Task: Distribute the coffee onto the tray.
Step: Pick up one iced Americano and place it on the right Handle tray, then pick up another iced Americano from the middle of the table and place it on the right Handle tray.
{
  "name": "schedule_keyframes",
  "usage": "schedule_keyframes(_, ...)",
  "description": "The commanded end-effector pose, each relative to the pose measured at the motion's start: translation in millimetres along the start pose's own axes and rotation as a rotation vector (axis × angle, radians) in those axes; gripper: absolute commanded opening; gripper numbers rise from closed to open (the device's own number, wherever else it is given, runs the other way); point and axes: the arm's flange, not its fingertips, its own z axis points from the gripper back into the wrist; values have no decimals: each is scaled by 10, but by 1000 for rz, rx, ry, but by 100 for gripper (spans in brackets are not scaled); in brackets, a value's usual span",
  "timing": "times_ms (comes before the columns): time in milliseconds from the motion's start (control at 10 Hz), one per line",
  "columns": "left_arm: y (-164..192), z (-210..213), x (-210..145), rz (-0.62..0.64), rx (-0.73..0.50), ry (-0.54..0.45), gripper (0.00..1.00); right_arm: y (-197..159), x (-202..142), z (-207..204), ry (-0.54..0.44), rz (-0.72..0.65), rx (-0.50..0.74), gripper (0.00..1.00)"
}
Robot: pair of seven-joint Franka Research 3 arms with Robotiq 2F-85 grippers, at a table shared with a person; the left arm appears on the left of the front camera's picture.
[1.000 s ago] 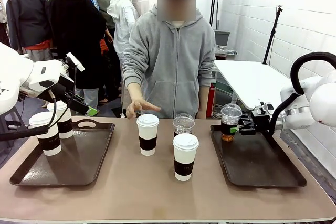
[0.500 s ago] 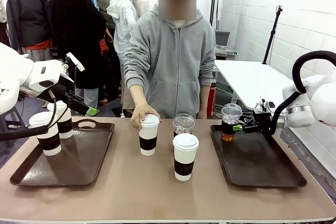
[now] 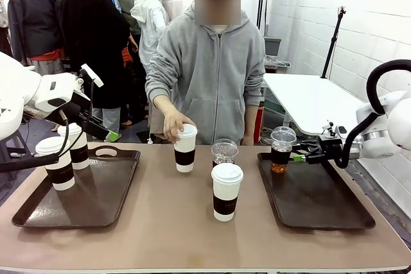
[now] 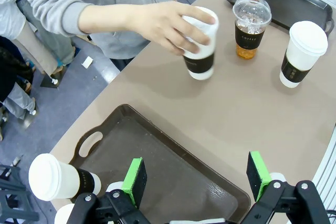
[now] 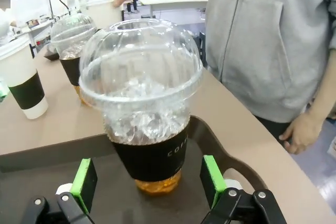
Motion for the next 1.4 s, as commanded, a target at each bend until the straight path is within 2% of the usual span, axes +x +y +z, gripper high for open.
schedule_keyframes(0, 27, -14, -16, -3, -5, -4, 100, 180, 30, 42, 30, -39, -22, 100)
schedule_keyframes(300, 27, -14, -16, -3, -5, -4, 100, 296, 20, 86, 23, -36, -69, 100)
schedule_keyframes(400, 27, -14, -16, -3, -5, -4, 100, 161, -22, 128, 9, -29, -28, 100)
schedule_keyframes(1300, 27, -14, -16, -3, -5, -4, 100, 161, -22, 128, 9, -29, -28, 100)
